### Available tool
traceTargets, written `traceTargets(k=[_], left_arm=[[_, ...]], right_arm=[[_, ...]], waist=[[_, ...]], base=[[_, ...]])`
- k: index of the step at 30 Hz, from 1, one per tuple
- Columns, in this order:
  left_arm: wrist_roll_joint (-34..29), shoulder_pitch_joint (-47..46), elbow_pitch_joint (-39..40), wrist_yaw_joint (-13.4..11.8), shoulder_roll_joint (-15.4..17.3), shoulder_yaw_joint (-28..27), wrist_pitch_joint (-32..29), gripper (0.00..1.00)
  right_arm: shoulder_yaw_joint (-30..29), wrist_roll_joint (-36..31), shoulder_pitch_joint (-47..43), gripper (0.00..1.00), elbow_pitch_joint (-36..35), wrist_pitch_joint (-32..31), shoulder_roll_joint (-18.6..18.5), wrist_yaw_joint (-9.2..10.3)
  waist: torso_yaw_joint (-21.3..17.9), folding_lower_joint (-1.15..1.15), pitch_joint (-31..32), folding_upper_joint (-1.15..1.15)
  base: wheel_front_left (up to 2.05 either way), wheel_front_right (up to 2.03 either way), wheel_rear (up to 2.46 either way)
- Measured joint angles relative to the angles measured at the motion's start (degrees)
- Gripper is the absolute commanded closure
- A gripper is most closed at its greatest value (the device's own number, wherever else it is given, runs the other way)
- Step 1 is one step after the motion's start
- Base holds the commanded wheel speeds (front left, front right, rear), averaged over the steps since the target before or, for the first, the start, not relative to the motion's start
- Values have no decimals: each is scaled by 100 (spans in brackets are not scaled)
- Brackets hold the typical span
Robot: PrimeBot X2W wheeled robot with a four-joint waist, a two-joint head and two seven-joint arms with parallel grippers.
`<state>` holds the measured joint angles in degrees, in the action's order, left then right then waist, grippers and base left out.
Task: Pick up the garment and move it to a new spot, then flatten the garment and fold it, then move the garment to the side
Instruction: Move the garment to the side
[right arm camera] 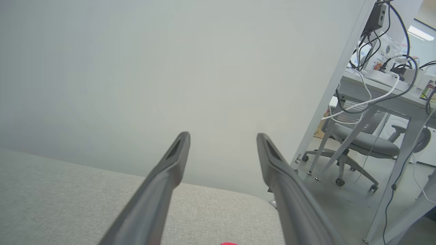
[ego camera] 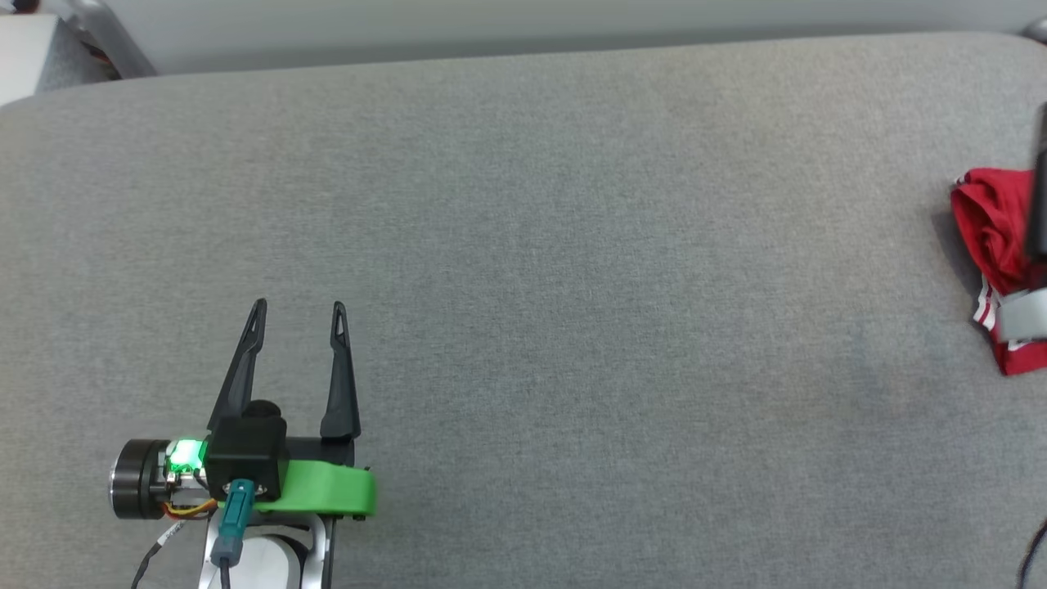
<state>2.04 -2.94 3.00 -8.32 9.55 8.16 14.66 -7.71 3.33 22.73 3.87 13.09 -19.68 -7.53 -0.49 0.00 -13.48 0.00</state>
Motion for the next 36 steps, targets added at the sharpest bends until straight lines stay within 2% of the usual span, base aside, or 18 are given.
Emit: traceTargets(k=[3,14,24,36], left_arm=[[2,57,-45,8,-20,-47,0,0],[4,231,-186,92,-91,-145,0,0],[14,429,-244,203,-200,-204,0,0],[51,534,-296,367,-272,-268,0,0]], right_arm=[[199,-21,-372,0,-269,80,439,0],[732,23,-1497,0,-590,138,1151,0],[673,193,-2529,0,-764,138,1479,0],[670,255,-3002,0,-925,140,1614,0]], waist=[[89,0,177,0],[436,0,602,0],[666,0,847,0],[744,0,955,0]], base=[[0,0,0],[0,0,0],[0,0,0],[0,0,0]])
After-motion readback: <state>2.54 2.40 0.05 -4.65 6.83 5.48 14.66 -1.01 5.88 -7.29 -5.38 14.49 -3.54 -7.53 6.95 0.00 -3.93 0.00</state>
